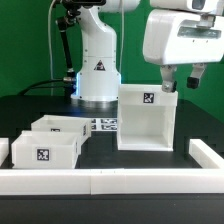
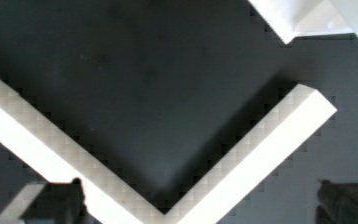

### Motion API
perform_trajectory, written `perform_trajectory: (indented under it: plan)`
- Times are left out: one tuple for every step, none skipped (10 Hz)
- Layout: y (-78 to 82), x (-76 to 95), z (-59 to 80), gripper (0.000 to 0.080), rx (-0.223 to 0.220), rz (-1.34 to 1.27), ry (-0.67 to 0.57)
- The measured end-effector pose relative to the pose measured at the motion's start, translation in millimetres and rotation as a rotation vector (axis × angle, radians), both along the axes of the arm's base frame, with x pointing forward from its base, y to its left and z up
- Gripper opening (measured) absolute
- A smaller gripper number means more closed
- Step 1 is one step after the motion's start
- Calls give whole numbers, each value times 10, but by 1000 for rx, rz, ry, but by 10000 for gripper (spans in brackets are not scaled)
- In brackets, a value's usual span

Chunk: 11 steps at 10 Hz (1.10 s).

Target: Assemble drawer

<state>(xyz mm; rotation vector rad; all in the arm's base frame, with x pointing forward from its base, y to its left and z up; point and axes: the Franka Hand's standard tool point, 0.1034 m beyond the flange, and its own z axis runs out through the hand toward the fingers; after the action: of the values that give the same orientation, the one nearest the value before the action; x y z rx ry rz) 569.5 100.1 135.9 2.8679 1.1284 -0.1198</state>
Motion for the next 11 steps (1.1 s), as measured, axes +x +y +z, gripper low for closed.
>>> perform_trajectory:
  plan:
    - [0,-1,-1,650,0,0,0]
    - [0,-1,-1,650,0,0,1]
    - [1,-1,-1,650,0,0,1]
    - [2,0,-1,650,1,0,0]
    - [2,0,-1,650,1,0,0]
    - [-3,-5,3,650,3,-24,-2]
    - [-44,-61,9,650,0,-109,-5]
    - [-67,-150,-7,650,3,-163,6]
    - [-64,-225,-37,650,22,-240,28]
    - [-19,-260,-48,650,39,-404,33]
    - [44,-276,-48,650,31,-489,25]
